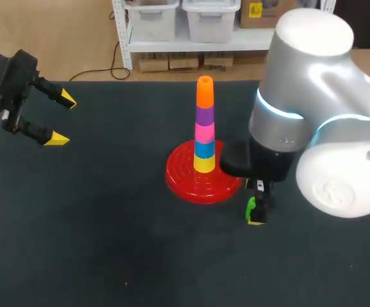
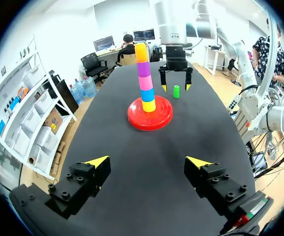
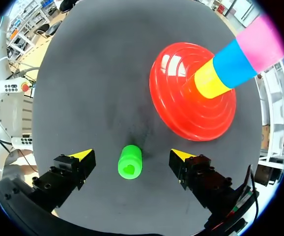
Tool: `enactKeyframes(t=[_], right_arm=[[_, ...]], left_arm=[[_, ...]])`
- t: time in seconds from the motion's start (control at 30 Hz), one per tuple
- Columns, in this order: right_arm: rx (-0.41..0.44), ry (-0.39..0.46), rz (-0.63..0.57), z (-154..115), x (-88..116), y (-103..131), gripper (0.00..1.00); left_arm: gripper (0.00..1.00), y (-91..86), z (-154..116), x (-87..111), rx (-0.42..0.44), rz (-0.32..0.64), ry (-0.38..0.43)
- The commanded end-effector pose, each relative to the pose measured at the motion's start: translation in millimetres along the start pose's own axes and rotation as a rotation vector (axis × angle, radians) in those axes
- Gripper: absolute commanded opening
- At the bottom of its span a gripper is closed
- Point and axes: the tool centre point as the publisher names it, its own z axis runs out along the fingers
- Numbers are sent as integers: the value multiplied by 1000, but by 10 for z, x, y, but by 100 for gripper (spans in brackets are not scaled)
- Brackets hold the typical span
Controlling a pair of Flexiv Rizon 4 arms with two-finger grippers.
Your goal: Pick up and stack the cylinders on the red base in this order: pink,purple,orange,green
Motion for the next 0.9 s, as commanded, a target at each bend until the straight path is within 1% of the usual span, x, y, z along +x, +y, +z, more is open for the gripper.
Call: enactKeyframes(t=[0.03,0.27,0.3,0.33,0.37,0.4,0.9], right_arm=[[-7,6,2,22,-7,-3,100],[-7,15,13,21,18,-13,100],[-8,15,15,21,19,-15,85],[-8,15,16,21,19,-16,40],[-8,15,16,21,19,-17,15],[-9,16,15,22,18,-18,0],[-12,24,17,23,16,-51,0]], left_arm=[[100,-5,4,7,-2,1,-1],[100,-5,4,7,-2,1,-1],[100,-5,4,7,-2,1,-1],[100,-5,4,7,-2,1,-1],[100,-5,4,7,-2,1,-1],[100,-5,4,7,-2,1,-1],[100,-5,4,7,-2,1,-1]])
